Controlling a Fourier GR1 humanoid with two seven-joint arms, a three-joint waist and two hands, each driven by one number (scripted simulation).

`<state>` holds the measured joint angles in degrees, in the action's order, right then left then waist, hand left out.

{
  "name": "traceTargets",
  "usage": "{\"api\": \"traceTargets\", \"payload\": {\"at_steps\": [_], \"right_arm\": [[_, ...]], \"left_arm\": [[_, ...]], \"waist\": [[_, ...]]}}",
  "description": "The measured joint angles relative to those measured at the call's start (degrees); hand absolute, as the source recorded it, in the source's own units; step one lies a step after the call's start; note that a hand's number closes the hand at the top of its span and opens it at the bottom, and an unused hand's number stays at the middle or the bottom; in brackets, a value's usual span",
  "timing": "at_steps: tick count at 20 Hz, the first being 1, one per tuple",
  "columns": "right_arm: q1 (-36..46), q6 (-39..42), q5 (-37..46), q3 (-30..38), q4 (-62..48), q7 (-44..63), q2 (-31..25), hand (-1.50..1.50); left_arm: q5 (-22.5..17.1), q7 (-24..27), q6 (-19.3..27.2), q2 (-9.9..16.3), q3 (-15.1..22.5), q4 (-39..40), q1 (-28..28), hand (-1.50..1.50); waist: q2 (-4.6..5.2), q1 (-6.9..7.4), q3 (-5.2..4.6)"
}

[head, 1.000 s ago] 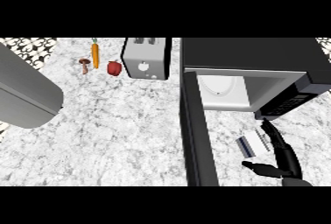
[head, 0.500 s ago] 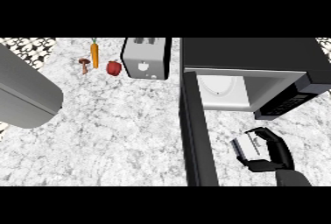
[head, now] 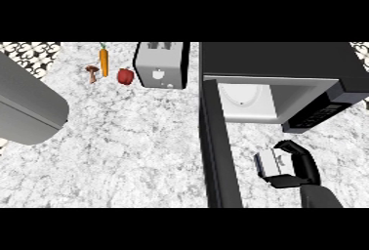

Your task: Pick up the milk, place it into the microwave and close the microwave

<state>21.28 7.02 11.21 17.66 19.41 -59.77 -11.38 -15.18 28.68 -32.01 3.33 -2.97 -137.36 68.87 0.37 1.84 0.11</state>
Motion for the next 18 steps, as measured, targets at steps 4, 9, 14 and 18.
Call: {"api": "traceTargets", "payload": {"at_steps": [4,9,14,18], "right_arm": [[1.16,0.64,-0.06,-0.56,0.01,0.26,0.42,1.5],[3.48,-0.32,0.89,-1.77,0.98,0.72,1.54,1.5],[7.53,-0.97,0.49,-1.35,1.7,1.77,1.23,1.5],[11.74,-1.59,0.42,-0.93,0.56,3.03,0.78,1.5]], "left_arm": [[-0.54,-0.14,-0.03,-0.52,0.23,0.06,0.76,-1.5],[-1.38,-0.13,-0.45,-0.26,-1.1,0.26,1.46,-1.5],[-2.29,-0.92,-0.88,0.33,-2.29,0.58,1.19,-1.5],[-2.93,-1.85,-0.54,-0.08,-1.63,0.77,0.33,-1.5]], "waist": [[-0.01,-0.12,0.04],[-0.1,-0.31,0.03],[-0.1,-0.44,0.01],[0.05,-0.27,0.03]]}}
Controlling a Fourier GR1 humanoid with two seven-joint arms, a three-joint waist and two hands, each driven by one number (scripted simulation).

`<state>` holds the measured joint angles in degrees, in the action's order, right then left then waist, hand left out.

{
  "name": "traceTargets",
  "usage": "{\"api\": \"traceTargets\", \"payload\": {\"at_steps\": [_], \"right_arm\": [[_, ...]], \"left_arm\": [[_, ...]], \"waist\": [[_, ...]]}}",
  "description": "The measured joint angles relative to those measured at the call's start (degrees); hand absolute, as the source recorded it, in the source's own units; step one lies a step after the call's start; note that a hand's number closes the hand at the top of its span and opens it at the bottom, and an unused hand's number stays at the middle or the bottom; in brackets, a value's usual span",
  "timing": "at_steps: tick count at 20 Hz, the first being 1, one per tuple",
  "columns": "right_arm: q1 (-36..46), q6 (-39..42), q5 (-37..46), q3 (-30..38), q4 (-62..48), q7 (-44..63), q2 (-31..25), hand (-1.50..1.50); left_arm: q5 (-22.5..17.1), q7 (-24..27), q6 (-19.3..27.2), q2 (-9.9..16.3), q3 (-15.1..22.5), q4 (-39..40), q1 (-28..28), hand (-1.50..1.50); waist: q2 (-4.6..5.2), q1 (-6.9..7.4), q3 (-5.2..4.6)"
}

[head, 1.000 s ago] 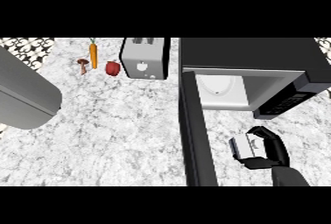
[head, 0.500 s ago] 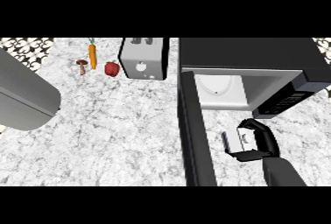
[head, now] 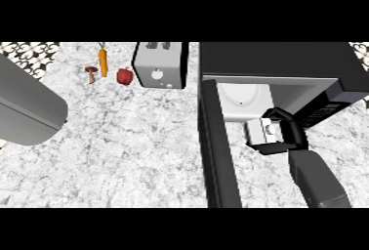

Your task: Pick up the milk, place it into the microwave and close the microwave

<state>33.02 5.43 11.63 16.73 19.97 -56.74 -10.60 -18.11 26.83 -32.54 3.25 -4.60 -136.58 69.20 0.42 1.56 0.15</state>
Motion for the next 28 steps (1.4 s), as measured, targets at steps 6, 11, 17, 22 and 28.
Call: {"api": "traceTargets", "payload": {"at_steps": [6,11,17,22,28], "right_arm": [[3.04,-0.48,-0.56,0.47,-2.73,1.75,0.33,1.5],[3.96,-0.53,-1.49,1.03,-4.72,1.99,0.21,1.5],[4.27,-3.82,-0.93,0.23,-5.69,1.21,0.09,1.5],[3.69,-9.73,-1.1,0.31,-5.61,0.0,0.4,1.5],[2.77,-15.84,-2.25,1.05,-5.09,-1.6,0.83,1.5]], "left_arm": [[-1.01,-1.02,0.37,0.61,-1.19,0.41,-2.29,-1.5],[-1.39,-0.69,-0.32,1.18,-1.52,0.86,-3.95,-1.5],[-1.71,-0.9,0.31,1.46,-1.33,1.15,-7.26,-1.5],[-1.95,-1.14,0.49,1.87,-1.19,1.39,-9.1,-1.5],[-2.25,-1.64,0.3,2.87,-1.44,1.58,-10.59,-1.5]], "waist": [[0.02,-0.3,0.09],[-0.3,-0.18,-0.1],[-0.22,0.03,-0.28],[-0.17,0.92,-0.46],[-0.02,2.16,-0.62]]}}
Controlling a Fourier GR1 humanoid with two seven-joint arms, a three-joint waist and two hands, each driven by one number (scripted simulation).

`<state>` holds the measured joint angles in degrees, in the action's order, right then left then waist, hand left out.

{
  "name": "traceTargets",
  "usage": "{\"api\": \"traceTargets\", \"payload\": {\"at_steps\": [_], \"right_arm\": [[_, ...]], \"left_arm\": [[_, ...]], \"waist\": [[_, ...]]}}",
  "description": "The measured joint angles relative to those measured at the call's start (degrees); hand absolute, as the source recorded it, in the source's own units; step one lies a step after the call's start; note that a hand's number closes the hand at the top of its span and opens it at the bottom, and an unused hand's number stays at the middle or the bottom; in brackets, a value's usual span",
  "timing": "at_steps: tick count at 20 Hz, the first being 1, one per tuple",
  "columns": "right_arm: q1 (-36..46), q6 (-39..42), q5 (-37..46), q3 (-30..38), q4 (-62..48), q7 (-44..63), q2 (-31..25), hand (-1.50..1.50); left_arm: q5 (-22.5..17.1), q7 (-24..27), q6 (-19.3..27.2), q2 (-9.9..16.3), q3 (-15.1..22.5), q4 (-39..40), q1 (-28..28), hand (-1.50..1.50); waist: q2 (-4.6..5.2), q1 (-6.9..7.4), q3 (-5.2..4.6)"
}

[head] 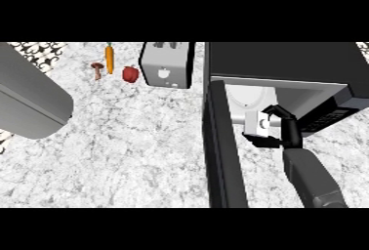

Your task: Pick up the milk, place it into the microwave and close the microwave

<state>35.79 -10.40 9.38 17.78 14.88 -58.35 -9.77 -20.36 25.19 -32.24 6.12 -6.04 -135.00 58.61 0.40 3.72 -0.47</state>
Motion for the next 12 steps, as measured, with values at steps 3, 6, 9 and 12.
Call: {"api": "traceTargets", "payload": {"at_steps": [3,6,9,12], "right_arm": [[-0.44,-2.38,-0.31,0.03,0.38,-0.64,0.07,1.5],[-0.97,-4.16,-1.08,0.38,1.11,-0.63,0.3,1.5],[-1.45,-6.29,-1.67,0.56,1.91,-0.36,0.59,1.5],[-2.23,-7.94,-2.35,0.73,3.02,-0.33,0.79,1.5]], "left_arm": [[-0.12,-0.43,0.07,0.39,0.0,0.11,-0.82,-1.5],[-0.25,-0.68,0.14,0.66,0.0,0.19,-1.63,-1.5],[-0.42,-0.9,0.42,0.98,-0.4,0.26,-2.59,-1.5],[-0.69,-1.2,0.34,1.39,-0.46,0.4,-3.17,-1.5]], "waist": [[0.15,0.5,-0.05],[0.19,1.0,-0.08],[0.27,1.38,-0.11],[0.36,1.94,-0.16]]}}
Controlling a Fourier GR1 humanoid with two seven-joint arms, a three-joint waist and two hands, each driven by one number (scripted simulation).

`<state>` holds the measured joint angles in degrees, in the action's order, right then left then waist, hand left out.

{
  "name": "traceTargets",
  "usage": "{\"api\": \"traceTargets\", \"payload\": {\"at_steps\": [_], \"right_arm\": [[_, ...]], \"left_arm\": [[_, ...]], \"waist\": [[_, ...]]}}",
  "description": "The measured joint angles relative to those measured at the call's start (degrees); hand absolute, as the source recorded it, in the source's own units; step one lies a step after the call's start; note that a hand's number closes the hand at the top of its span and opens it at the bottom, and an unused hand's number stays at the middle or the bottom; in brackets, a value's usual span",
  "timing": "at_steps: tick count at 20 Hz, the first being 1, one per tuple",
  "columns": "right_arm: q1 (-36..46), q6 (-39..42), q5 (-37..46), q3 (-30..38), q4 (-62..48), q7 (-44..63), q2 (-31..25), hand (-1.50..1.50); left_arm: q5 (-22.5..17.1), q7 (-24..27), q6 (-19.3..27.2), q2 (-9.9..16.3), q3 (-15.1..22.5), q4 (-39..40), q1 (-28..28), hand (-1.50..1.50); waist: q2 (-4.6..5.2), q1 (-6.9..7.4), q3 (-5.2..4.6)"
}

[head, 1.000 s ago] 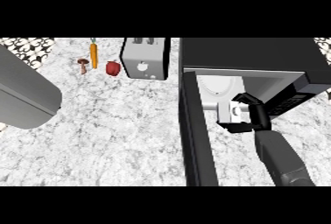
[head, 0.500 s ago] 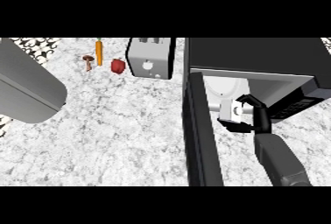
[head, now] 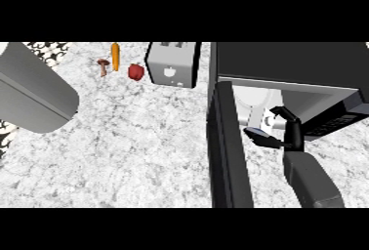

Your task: Pick up the milk, place it into the microwave and close the microwave

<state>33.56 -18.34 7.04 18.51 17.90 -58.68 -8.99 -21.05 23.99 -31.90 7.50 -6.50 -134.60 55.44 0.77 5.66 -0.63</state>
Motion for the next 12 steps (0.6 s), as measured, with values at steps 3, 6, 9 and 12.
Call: {"api": "traceTargets", "payload": {"at_steps": [3,6,9,12], "right_arm": [[-0.75,-1.53,-0.5,-0.04,1.21,0.14,0.14,1.5],[-1.65,-2.76,-0.81,-0.3,2.67,0.09,0.21,1.5],[-2.46,-4.12,-1.29,-0.39,4.03,0.32,0.31,1.5],[-3.25,-5.46,-1.87,-0.36,5.28,0.25,0.41,1.5]], "left_arm": [[-0.1,-0.31,0.19,0.17,0.04,0.02,-0.71,-1.5],[-0.25,-0.8,0.48,0.53,-0.23,0.09,-1.38,-1.5],[-0.34,-1.2,0.9,0.84,-0.75,0.14,-1.99,-1.5],[-0.38,-1.51,1.2,1.2,-1.26,0.15,-2.62,-1.5]], "waist": [[0.13,0.48,0.04],[0.39,0.93,0.06],[0.53,1.43,0.15],[0.71,1.97,0.23]]}}
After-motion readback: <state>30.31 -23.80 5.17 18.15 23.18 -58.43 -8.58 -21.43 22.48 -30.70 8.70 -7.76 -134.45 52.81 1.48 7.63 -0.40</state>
